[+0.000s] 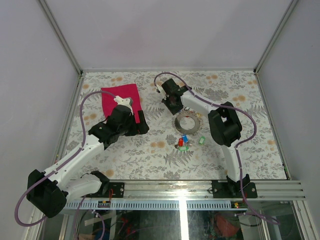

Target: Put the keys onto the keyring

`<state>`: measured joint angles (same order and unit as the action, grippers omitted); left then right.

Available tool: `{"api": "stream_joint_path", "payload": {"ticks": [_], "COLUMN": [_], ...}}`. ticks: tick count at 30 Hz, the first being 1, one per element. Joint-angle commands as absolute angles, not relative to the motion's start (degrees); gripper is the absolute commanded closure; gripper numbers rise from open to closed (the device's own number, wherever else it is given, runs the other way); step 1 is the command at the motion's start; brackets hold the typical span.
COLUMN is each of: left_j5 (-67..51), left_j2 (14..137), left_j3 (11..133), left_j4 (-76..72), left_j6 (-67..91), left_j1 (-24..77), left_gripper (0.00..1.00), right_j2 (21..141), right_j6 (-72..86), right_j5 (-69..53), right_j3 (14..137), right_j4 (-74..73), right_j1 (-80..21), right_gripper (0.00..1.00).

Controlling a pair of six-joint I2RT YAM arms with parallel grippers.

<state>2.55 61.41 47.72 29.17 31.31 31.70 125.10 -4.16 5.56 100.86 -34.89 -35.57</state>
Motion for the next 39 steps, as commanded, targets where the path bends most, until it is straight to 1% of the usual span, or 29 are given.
{"api": "stream_joint_path", "payload": {"ticks": [1, 5, 18, 23, 32, 39], "left_j5": [2.02, 2.22, 2.41, 2.49, 2.47, 2.50], "left_j2": [61.09, 60.89, 60.72, 60.36, 60.63, 60.72], "left_j3": [46.94, 46.90, 46.50, 46.21, 46.35, 46.39], "left_j4": [26.34, 26.41, 26.59, 26.61, 26.63, 26.63], "left_j6": [31.55, 31.55, 31.55, 31.73, 31.64, 31.64], "left_j1": [31.21, 31.20, 31.17, 31.20, 31.20, 31.21], "left_gripper": [0.09, 0.09, 0.09, 0.09, 0.09, 0.09], "right_j2": [124.35, 125.22, 127.97, 128.70, 129.75, 130.37], "right_j6": [-5.00, -5.00, -5.18, -5.27, -5.37, -5.71], "right_j5": [6.41, 6.19, 6.37, 6.50, 7.07, 8.16], "right_j3": [102.48, 102.58, 103.16, 103.17, 103.19, 103.44], "right_j4": [-35.34, -35.27, -35.25, -35.24, -35.25, -35.50], "right_j1": [-35.68, -35.68, -35.68, -35.68, -35.71, -35.68], "right_gripper": [0.72, 0.72, 0.65, 0.65, 0.66, 0.70]}}
